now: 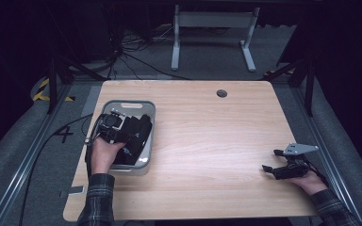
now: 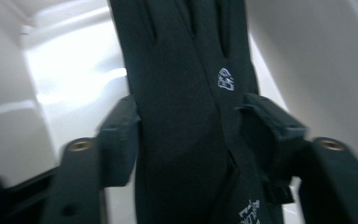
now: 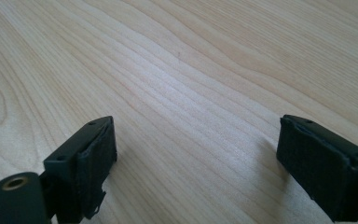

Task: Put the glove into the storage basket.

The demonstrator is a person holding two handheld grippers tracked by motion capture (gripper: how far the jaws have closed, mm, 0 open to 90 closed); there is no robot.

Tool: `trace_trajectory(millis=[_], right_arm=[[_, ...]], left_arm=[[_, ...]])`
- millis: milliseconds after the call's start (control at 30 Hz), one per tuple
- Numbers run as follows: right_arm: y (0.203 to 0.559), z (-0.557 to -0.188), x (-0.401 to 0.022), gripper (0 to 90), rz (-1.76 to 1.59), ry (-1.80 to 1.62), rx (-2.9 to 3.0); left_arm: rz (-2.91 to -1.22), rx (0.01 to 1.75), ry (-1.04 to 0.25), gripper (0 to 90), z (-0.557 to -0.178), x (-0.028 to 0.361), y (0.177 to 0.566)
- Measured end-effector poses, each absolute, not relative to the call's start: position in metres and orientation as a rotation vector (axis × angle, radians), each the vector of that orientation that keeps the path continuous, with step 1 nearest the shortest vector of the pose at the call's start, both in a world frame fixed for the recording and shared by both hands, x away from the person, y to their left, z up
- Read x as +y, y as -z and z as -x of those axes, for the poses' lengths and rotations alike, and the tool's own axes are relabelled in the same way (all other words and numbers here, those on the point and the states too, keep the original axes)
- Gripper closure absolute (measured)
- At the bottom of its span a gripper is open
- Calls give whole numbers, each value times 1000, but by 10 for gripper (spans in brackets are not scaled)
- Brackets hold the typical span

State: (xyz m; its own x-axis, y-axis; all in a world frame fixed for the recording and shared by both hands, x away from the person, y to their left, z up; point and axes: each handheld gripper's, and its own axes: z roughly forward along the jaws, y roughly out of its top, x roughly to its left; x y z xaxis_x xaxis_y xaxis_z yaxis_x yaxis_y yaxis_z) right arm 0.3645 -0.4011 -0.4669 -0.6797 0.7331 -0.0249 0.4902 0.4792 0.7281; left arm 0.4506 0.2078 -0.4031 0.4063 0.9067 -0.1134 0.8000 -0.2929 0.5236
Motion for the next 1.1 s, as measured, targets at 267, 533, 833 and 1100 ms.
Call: trace_trajectory(millis=[267,533,833,1100], right_arm=[[467,-365,-401,125,-1031,-1020,2397],[467,-365,-401,125,-1031,-1020,2397],[467,-365,-401,125,-1031,-1020,2397],[467,-365,-401,125,-1031,-1020,2397]], left_arm=[[-2122,1422,-338,177,-443,210,386],[-2114,1304,-334,170,-436,188,369],[-2098,1167,-316,170,-428,154,353],[-2100,1038,-280,170,-414,107,352]])
